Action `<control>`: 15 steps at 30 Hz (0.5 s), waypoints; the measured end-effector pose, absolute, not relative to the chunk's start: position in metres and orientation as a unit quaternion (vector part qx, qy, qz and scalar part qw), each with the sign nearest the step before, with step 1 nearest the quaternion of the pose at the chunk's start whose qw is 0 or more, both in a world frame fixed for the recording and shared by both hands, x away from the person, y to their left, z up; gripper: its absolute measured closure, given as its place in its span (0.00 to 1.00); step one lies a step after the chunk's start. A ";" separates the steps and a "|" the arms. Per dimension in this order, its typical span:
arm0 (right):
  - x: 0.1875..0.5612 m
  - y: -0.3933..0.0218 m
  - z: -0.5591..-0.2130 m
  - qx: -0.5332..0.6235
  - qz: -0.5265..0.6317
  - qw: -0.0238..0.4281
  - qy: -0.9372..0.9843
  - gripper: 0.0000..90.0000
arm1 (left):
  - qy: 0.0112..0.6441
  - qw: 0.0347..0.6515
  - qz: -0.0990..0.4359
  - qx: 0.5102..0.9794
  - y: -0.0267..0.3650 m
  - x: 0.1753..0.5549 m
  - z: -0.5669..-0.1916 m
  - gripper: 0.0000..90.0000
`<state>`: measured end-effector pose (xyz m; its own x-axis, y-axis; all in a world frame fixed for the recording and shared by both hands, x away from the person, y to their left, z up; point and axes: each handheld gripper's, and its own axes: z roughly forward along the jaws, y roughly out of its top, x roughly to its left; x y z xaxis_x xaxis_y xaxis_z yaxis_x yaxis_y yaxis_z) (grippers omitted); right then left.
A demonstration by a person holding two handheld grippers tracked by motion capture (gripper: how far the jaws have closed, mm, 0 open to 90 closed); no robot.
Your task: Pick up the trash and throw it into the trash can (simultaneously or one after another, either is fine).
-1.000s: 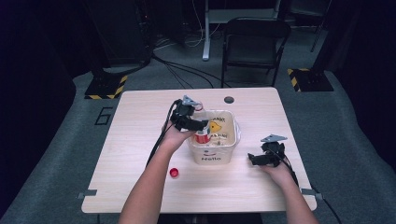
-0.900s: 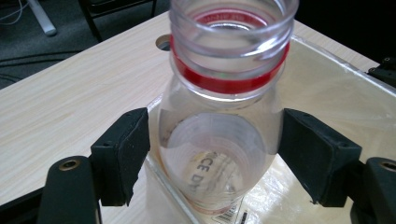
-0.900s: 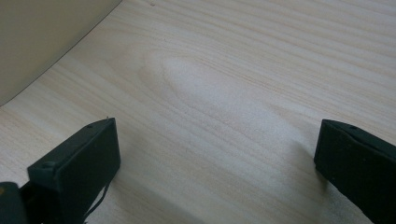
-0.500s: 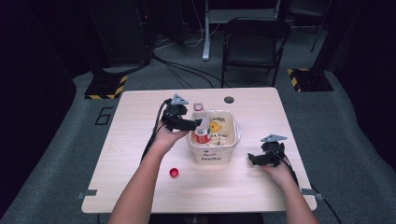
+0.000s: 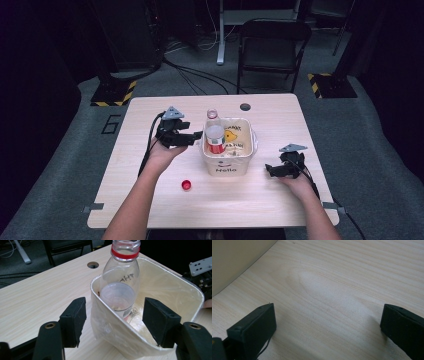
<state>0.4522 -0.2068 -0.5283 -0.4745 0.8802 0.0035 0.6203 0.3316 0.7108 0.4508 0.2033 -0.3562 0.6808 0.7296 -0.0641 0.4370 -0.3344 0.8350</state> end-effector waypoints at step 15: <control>0.453 -0.207 -0.528 0.472 0.332 0.197 0.793 0.00 | 0.376 0.456 0.157 0.791 0.235 0.424 -0.374 0.46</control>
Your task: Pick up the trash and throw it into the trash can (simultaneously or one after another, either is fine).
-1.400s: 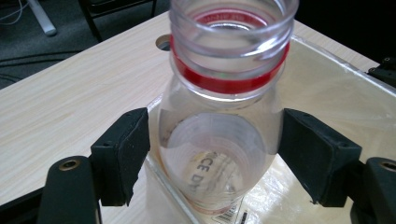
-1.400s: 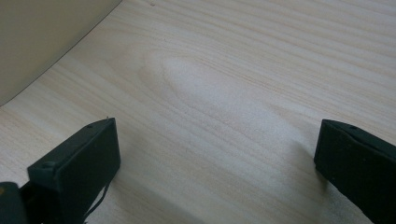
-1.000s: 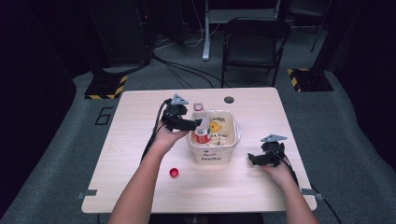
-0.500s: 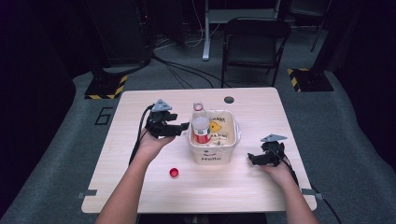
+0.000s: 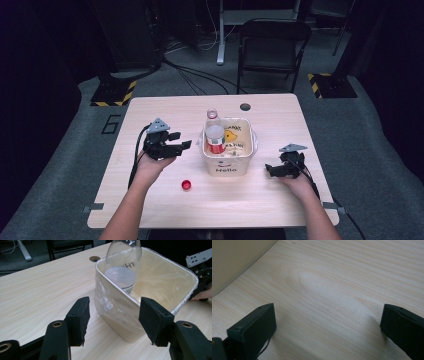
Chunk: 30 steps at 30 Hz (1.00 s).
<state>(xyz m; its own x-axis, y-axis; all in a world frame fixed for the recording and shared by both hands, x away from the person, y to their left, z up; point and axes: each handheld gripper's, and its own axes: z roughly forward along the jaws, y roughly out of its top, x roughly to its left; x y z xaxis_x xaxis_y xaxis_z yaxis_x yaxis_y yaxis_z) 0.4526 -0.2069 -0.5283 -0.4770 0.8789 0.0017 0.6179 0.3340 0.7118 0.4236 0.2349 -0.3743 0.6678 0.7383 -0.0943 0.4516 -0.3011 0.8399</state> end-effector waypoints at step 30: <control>0.453 -0.207 -0.528 0.472 0.332 0.197 0.793 0.00 | 0.380 0.439 0.140 0.802 0.255 0.391 -0.427 0.52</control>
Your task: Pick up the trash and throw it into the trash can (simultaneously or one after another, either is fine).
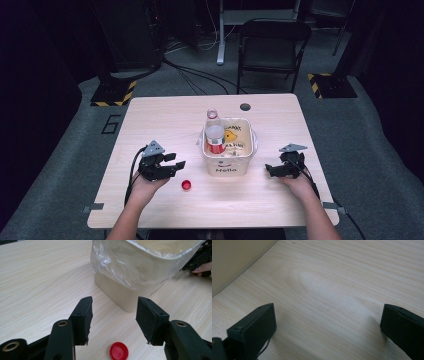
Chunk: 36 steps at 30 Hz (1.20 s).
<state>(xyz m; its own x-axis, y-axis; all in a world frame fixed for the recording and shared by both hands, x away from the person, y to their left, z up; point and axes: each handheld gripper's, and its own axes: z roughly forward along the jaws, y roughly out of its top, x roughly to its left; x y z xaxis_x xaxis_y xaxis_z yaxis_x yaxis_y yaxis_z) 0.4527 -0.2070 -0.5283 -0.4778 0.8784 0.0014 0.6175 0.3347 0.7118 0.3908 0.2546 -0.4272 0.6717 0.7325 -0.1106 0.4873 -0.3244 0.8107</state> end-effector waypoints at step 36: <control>0.453 -0.207 -0.528 0.472 0.332 0.197 0.793 0.00 | 0.414 0.415 0.100 0.804 0.243 0.377 -0.499 0.37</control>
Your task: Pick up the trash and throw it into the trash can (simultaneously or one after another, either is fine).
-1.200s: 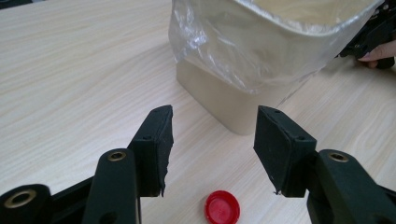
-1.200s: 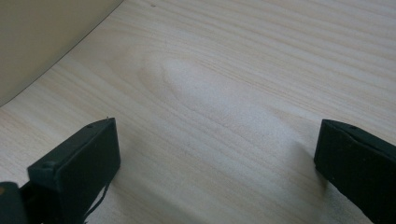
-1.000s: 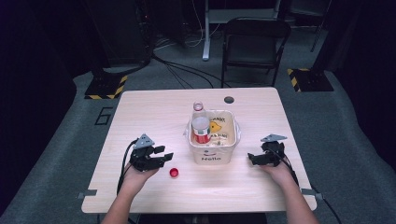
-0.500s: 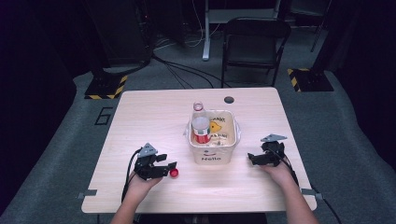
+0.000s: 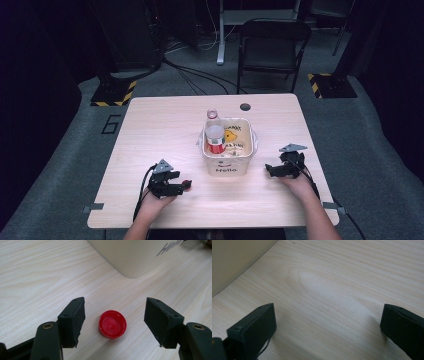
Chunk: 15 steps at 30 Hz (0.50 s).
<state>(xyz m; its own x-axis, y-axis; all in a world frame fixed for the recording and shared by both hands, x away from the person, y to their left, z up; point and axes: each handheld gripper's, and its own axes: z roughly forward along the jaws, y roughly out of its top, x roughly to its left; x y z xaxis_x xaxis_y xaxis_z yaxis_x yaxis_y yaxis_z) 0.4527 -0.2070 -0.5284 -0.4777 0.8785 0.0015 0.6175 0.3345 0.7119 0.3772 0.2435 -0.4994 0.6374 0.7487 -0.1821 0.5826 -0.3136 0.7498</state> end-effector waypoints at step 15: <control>0.453 -0.207 -0.528 0.472 0.332 0.197 0.793 0.00 | 0.411 0.395 0.108 0.815 0.241 0.379 -0.511 0.43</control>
<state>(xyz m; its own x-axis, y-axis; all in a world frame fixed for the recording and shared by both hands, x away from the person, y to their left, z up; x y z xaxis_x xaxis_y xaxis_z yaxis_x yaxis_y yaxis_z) 0.4528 -0.2069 -0.5284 -0.4769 0.8789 0.0018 0.6181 0.3339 0.7117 0.3790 0.2408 -0.5108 0.6395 0.7545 -0.1480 0.5833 -0.3507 0.7327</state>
